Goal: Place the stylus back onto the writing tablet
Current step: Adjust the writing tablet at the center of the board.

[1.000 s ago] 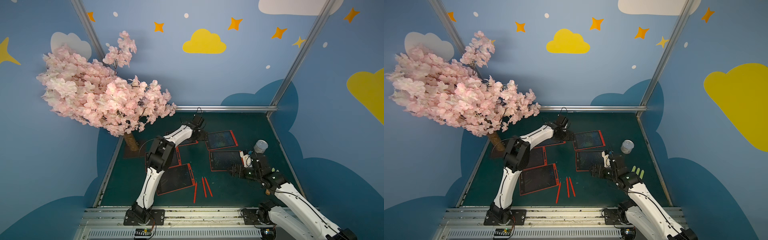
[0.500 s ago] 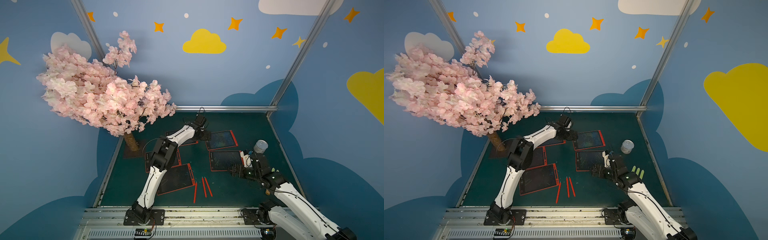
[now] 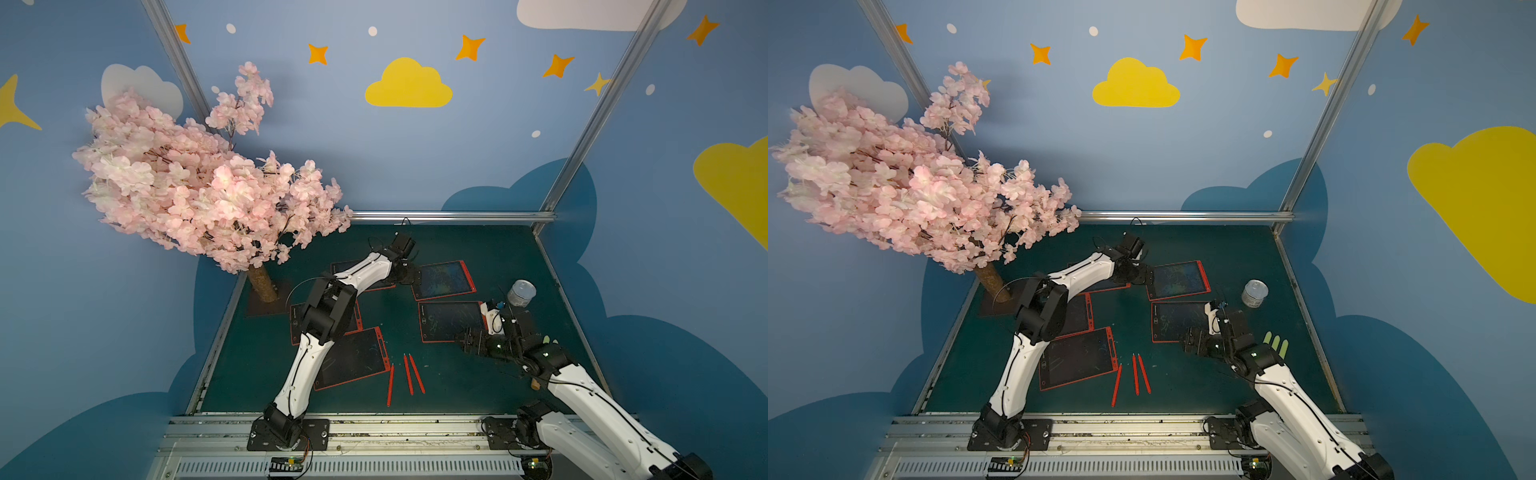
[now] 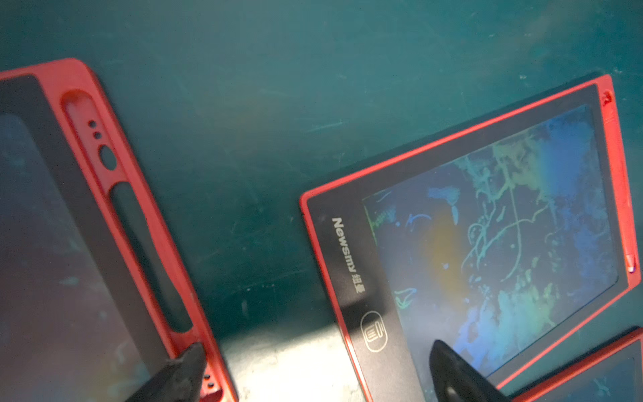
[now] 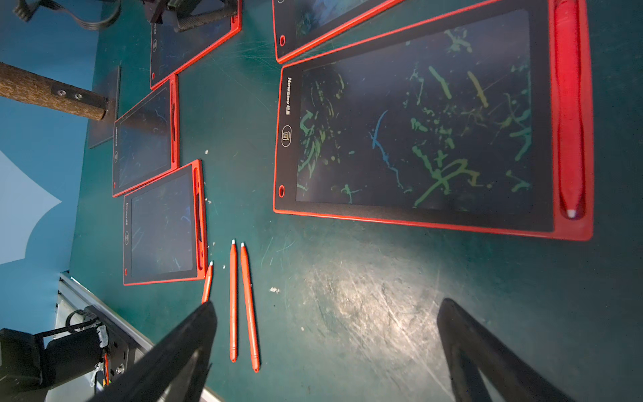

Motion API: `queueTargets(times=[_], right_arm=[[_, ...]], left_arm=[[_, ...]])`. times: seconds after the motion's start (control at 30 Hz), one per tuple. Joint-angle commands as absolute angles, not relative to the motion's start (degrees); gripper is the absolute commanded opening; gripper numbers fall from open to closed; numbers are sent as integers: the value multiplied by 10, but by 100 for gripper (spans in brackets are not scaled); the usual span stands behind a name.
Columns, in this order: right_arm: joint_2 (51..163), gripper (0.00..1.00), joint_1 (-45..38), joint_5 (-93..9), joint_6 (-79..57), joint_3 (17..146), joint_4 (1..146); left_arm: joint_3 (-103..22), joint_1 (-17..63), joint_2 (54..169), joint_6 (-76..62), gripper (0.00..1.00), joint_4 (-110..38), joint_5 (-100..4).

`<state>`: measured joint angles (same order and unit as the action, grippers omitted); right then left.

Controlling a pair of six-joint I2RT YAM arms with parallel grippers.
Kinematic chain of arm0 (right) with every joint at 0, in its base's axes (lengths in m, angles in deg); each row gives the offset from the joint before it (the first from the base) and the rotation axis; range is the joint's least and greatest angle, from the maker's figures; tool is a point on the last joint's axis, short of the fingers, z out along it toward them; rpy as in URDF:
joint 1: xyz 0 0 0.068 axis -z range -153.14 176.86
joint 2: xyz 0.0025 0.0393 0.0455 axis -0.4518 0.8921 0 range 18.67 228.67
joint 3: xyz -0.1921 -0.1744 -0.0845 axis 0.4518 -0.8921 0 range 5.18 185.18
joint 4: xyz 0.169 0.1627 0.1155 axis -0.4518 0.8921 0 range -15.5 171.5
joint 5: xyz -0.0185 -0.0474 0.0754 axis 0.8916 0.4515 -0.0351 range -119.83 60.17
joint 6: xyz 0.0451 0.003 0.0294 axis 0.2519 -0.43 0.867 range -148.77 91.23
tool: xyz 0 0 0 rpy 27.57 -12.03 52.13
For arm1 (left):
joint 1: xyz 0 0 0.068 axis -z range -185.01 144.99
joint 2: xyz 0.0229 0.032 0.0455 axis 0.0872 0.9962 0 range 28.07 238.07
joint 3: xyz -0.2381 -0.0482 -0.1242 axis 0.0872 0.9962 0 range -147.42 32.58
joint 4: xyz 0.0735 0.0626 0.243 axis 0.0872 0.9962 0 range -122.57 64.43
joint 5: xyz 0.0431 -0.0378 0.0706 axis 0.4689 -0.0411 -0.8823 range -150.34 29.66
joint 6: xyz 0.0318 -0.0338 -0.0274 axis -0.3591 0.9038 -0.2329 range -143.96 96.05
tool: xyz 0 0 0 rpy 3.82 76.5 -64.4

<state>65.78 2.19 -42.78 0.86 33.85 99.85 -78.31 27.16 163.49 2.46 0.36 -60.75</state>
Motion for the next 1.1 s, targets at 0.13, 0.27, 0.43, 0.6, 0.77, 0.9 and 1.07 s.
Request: queueTargets(times=[0.13, 0.27, 0.43, 0.6, 0.77, 0.9, 1.07], right_arm=[[652, 98, 20, -418, 14, 350, 1014], [658, 98, 20, -426, 18, 351, 1014], [653, 98, 20, -427, 23, 348, 1015], [644, 98, 20, -427, 25, 349, 1023], [636, 98, 20, -426, 26, 350, 1028], [632, 98, 20, -443, 21, 354, 1030], [628, 98, 18, -468, 10, 357, 1028]], left_arm=[[-678, 292, 1570, 55, 99, 25, -579], [-633, 309, 1543, 57, 99, 13, -567], [-583, 328, 1517, 72, 99, -2, -557], [-550, 338, 1485, 93, 99, -13, -553], [-535, 349, 1438, 95, 99, -14, -547], [-505, 359, 1385, 81, 99, -28, -533], [-460, 363, 1319, 76, 99, 11, -531]])
